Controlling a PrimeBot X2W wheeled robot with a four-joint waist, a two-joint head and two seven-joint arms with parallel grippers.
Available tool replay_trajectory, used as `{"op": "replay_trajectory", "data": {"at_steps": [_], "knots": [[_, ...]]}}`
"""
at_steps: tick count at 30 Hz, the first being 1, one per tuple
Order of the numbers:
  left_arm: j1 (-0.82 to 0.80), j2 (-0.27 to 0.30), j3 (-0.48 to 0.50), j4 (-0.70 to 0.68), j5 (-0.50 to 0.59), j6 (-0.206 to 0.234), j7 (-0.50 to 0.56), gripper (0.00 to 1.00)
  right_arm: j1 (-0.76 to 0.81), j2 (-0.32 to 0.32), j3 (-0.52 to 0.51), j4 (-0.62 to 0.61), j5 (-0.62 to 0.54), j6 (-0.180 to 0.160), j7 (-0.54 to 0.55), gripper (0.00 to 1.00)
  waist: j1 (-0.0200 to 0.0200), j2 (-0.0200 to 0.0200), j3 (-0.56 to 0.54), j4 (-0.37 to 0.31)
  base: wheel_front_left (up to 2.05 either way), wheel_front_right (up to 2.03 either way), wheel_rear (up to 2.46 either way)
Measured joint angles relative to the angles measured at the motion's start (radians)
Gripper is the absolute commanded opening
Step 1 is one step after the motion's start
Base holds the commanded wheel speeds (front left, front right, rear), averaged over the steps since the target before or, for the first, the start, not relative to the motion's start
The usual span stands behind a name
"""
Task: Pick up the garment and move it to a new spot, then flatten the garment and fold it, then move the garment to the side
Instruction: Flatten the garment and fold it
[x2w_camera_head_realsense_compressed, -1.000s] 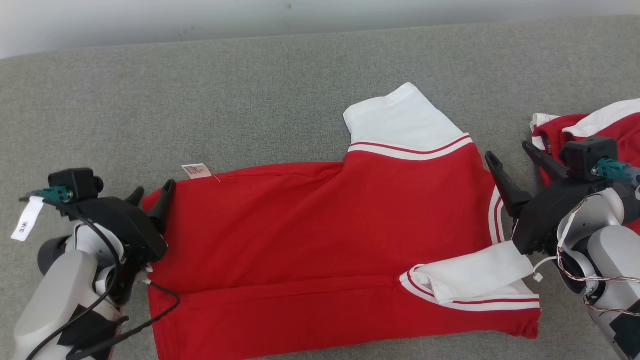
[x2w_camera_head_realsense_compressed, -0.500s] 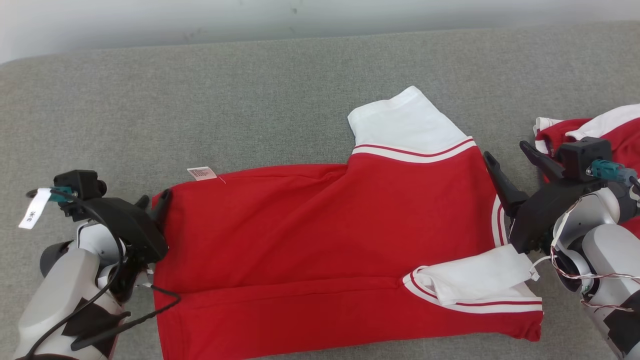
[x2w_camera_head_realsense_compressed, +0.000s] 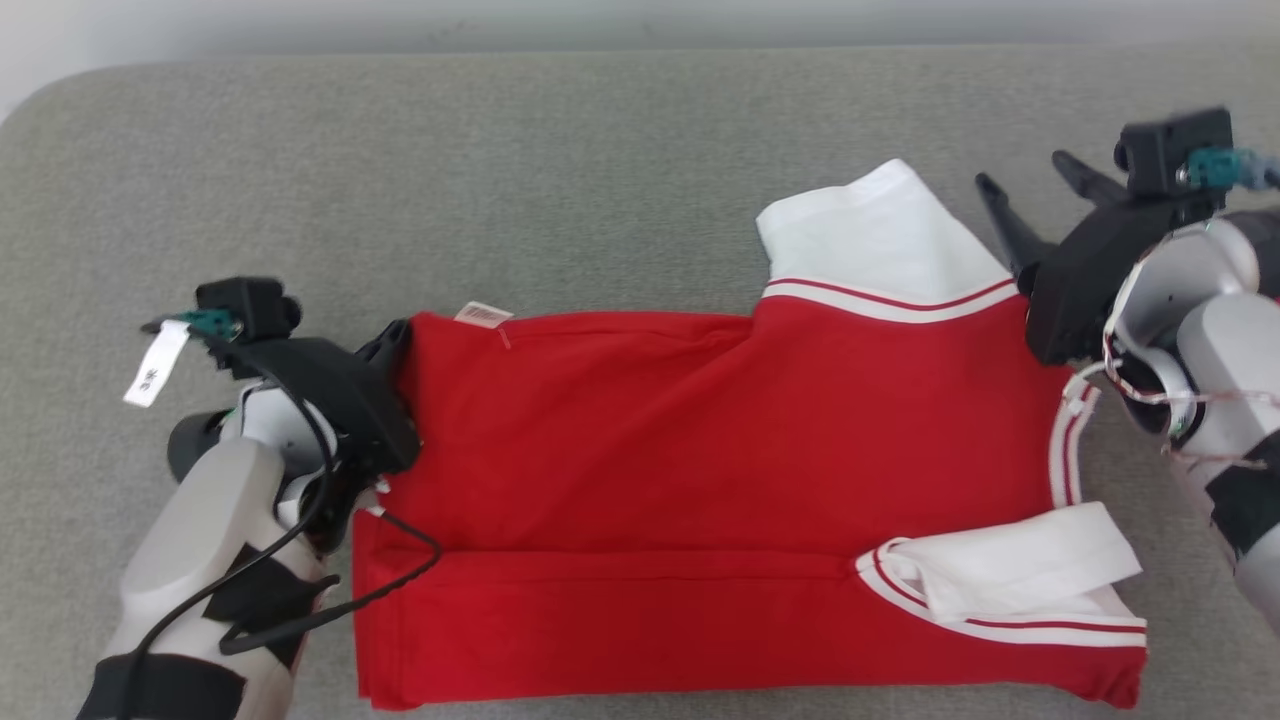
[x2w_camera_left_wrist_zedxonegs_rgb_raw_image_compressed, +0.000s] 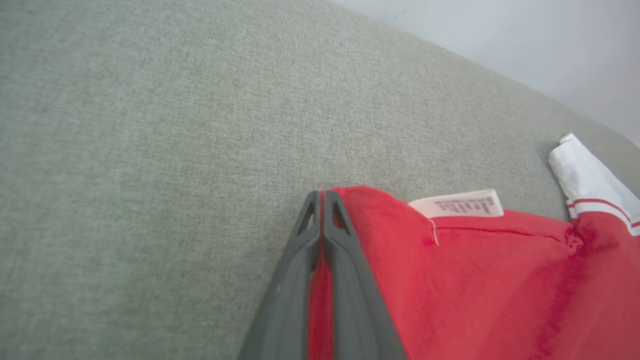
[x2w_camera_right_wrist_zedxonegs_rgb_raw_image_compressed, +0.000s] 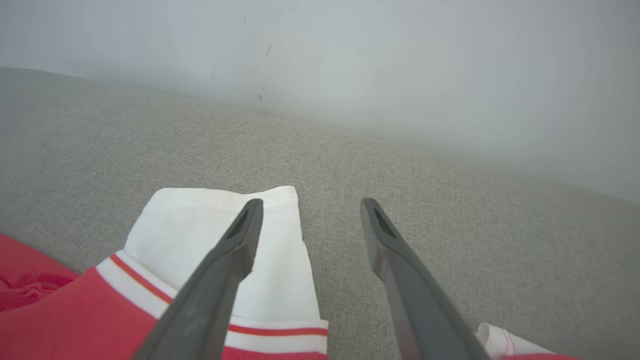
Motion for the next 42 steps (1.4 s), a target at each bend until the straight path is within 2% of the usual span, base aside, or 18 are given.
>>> {"op": "replay_trajectory", "data": {"at_steps": [8,18,22,25,26,35,42], "knots": [[-0.042,-0.051,-0.059,-0.048,0.007,0.000,-0.050,0.00,-0.152,0.013,0.017,0.182,-0.009,0.012,0.101,1.00,0.0000,0.0000,0.043,0.068,0.00,0.00,0.00],[-0.079,-0.069,-0.138,-0.097,0.007,0.000,-0.107,0.00,-0.239,0.025,0.016,0.357,-0.008,0.012,0.155,1.00,0.0001,0.0000,0.112,0.154,0.00,0.00,0.00],[-0.085,-0.067,-0.150,-0.097,0.003,0.000,-0.128,0.00,-0.259,0.041,0.029,0.404,-0.011,0.024,0.156,1.00,0.0001,-0.0001,0.134,0.179,0.00,0.00,0.00],[-0.086,-0.061,-0.164,-0.096,-0.005,0.000,-0.141,0.00,-0.283,0.046,0.041,0.432,-0.021,0.036,0.158,0.09,0.0000,-0.0001,0.145,0.189,0.00,0.00,0.00],[-0.086,-0.058,-0.166,-0.095,-0.007,0.000,-0.145,0.00,-0.285,0.046,0.046,0.439,-0.029,0.043,0.157,0.00,0.0000,-0.0001,0.147,0.190,0.00,0.00,0.00],[-0.087,-0.036,-0.186,-0.078,-0.045,0.000,-0.179,0.00,-0.323,0.074,0.071,0.489,-0.046,0.076,0.126,0.00,0.0000,-0.0001,0.142,0.170,0.00,0.00,0.00],[-0.086,-0.010,-0.204,-0.061,-0.067,0.000,-0.213,0.00,-0.323,0.036,0.075,0.522,-0.063,0.093,0.046,0.00,0.0000,-0.0001,0.118,0.150,0.00,0.00,0.00]]}}
